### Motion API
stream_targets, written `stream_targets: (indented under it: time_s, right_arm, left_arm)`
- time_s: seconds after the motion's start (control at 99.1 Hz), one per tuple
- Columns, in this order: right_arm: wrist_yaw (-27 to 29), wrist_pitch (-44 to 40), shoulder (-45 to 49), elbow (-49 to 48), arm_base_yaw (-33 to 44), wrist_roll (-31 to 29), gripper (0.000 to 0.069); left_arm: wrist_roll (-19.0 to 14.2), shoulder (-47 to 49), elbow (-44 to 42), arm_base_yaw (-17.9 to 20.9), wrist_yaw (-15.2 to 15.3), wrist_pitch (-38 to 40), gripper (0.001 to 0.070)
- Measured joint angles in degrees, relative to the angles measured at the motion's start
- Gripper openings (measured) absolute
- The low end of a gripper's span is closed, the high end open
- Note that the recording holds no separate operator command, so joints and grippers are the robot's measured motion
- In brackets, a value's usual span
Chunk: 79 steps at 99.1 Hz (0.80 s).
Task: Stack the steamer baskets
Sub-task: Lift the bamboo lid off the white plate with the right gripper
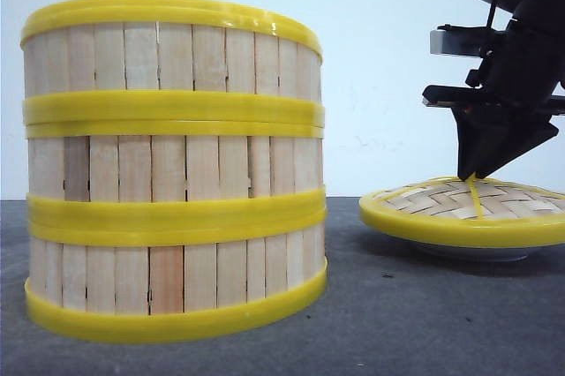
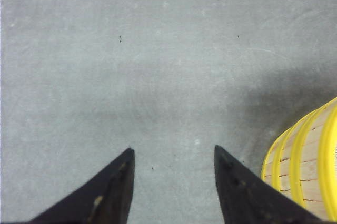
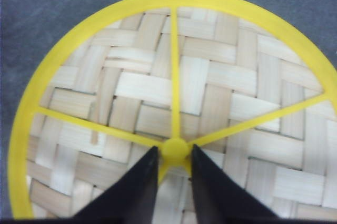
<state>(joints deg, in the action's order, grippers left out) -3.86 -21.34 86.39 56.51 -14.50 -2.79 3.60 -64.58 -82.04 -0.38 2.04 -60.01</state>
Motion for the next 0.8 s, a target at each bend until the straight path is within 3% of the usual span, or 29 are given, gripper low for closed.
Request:
stream_targets:
  time_s: [0.222,0.383,0.625,0.797]
  right_arm:
    - [0.0,-0.2,0.0,0.1,0.0,0.0,0.0069]
    - [-0.7,-4.7,-0.7,3.0,-0.1,0.0,0.0068]
    - [-1.3,-14.9,-3.4,16.9,-0.1,1.9,0.0068]
    - [-7.6,-22.4,-3.4,26.9,-0.3,3.0,0.0068]
  left_arm:
    - [0.0,0.0,0.0,0.0,0.0,0.0,0.0276]
    - [0.0,0.0,0.0,0.0,0.0,0.0,0.0276]
    - [0.0,0.0,0.0,0.0,0.0,0.2,0.0276]
    - [0.0,0.0,0.0,0.0,0.0,0.5,0.0276]
